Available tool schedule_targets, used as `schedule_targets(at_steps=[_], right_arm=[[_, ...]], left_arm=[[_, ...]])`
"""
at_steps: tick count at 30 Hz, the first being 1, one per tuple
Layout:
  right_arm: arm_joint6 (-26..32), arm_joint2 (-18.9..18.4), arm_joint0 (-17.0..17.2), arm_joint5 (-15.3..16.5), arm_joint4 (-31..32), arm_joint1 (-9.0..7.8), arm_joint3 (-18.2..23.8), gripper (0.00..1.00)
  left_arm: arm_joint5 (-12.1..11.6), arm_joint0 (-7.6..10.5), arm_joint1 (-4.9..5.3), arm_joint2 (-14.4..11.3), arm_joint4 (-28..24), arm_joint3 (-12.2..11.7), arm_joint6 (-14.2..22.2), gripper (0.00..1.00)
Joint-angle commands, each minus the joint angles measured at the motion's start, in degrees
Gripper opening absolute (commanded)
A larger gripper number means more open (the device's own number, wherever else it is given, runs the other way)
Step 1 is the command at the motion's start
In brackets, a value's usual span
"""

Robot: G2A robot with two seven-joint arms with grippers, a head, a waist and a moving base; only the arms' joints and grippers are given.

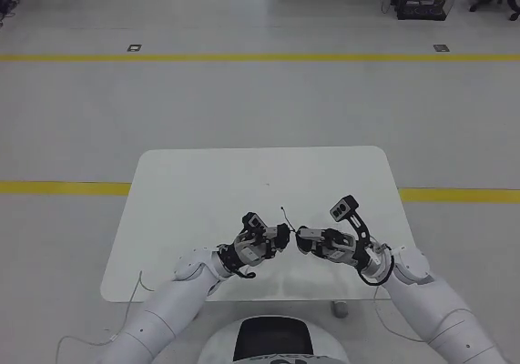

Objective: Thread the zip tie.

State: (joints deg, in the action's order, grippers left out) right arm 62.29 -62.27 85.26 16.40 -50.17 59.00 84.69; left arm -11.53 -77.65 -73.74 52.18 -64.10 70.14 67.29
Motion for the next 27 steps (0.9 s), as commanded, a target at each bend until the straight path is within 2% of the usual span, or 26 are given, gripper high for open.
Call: schedule_targets(at_steps=[1, 8, 12, 27], right_arm=[[0.04, -0.03, -0.01, -0.02, 0.04, 0.08, -0.12, 0.11], [0.22, -0.22, 0.07, -0.11, 0.26, 0.35, -0.45, 0.09], [0.38, -0.37, 0.18, -0.09, 0.3, 0.48, -0.59, 0.0], [0.71, -1.25, 0.63, -0.29, 0.43, 0.89, -1.53, 0.0]], left_arm=[[0.03, -0.01, 0.02, 0.03, -0.01, 0.0, 0.0, 0.0], [0.05, -0.04, 0.05, 0.01, -0.05, -0.11, 0.05, 0.0], [0.01, -0.03, 0.05, -0.06, -0.03, -0.18, 0.06, 0.0], [-0.33, -0.07, 0.01, -0.32, -0.16, -0.38, -0.13, 0.0]])
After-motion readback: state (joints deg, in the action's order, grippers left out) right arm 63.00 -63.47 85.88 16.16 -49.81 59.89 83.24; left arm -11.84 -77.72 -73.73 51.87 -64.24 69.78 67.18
